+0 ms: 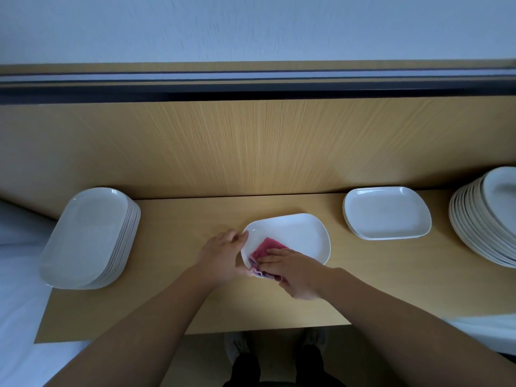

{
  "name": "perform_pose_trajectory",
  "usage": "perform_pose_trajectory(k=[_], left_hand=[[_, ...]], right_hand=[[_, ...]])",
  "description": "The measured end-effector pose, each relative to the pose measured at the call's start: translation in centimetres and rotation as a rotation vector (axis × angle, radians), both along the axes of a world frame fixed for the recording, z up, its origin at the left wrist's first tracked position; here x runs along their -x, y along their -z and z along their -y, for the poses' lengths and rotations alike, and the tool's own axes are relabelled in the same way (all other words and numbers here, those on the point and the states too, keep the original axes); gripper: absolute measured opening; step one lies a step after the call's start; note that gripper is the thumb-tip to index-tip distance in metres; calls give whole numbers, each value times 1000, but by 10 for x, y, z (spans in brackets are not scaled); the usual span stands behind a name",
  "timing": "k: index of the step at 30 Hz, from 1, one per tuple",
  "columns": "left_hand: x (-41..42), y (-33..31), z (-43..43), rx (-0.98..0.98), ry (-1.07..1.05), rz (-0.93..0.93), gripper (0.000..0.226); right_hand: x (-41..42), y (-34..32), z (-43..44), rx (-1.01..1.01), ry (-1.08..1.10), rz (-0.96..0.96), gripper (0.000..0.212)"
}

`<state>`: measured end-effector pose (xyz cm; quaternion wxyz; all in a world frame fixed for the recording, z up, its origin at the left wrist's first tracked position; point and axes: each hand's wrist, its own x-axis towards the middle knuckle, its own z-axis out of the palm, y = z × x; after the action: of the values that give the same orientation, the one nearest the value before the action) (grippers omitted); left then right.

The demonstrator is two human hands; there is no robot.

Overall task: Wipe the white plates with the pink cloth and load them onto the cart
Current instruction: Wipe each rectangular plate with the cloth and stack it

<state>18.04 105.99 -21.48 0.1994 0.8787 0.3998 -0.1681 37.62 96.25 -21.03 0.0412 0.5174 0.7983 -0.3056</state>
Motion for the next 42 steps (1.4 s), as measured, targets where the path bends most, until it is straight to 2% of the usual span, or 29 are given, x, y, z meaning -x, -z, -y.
perform_pose_trajectory(k=[5,8,11,14,22,32,36,38,40,42], left_hand=[[1,-1,-1,-32,-11,-25,97],[-4,-5,2,-75,-4,-27,94],[-7,-9,7,-103,93,5,85],[-10,-5,13,-56,261,-8,72],[-16,-2,13,2,267,-124,68],[-16,-5,10,20,277,-137,67],[-17,-4,9,24,291,-142,68],[-18,-3,9,25,299,-159,68],[-18,-3,9,19,306,-173,68],[-19,-3,9,17,306,-182,69]], right_hand=[[-18,1,7,29,34,-54,47],[-24,1,9,-18,58,-73,44],[-20,3,9,-62,55,-63,38],[-17,7,12,-111,47,-34,41],[-28,9,20,-144,54,-27,37],[-95,-10,28,-144,26,235,23],[-97,-27,15,-84,-15,331,36],[-96,-24,9,-209,-10,326,48],[-95,-19,2,-251,41,311,60],[-90,-16,-6,-231,75,340,59]])
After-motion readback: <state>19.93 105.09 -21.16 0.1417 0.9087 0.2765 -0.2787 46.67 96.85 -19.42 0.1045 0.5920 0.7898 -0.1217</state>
